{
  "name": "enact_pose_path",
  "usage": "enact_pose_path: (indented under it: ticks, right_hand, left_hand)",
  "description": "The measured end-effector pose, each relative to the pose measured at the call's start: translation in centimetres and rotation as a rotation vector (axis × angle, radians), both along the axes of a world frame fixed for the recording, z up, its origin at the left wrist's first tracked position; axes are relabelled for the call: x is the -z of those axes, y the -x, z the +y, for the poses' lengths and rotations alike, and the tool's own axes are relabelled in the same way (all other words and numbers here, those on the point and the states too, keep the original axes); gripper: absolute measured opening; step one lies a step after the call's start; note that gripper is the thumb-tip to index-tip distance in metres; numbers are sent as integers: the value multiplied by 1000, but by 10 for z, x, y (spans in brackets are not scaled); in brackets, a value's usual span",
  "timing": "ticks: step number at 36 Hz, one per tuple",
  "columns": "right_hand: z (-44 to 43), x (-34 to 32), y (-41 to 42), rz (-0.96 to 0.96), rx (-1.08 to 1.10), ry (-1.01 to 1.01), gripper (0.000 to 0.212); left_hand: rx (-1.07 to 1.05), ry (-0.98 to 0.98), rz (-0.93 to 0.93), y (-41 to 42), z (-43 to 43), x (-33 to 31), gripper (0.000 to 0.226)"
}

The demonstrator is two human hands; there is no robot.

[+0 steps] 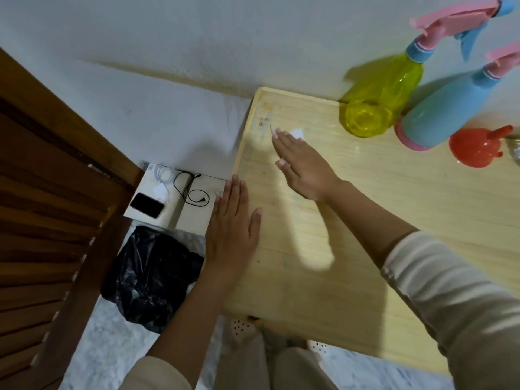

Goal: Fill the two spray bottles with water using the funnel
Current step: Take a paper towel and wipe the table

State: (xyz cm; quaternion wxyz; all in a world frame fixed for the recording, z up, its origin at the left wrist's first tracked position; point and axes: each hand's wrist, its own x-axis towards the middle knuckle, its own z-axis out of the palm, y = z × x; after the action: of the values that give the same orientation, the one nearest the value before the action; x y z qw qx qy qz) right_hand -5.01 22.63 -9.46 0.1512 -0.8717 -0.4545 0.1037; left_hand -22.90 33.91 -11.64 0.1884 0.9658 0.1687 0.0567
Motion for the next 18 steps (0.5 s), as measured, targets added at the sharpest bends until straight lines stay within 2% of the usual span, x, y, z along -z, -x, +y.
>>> enact_pose_path:
  ticks: [8,12,18]
  right_hand:
    - [-30,-4,20,-18,-339,49,62]
    - [-47,1,33,-31,-359,135,68]
    - [-95,1,39,-41,-411,146,65]
  left_hand:
    - [-115,-10,9,30,-26,-4,67]
    - [-216,-22,7,37,-46,-4,69]
    - [-350,22,22,34,-79,-4,74]
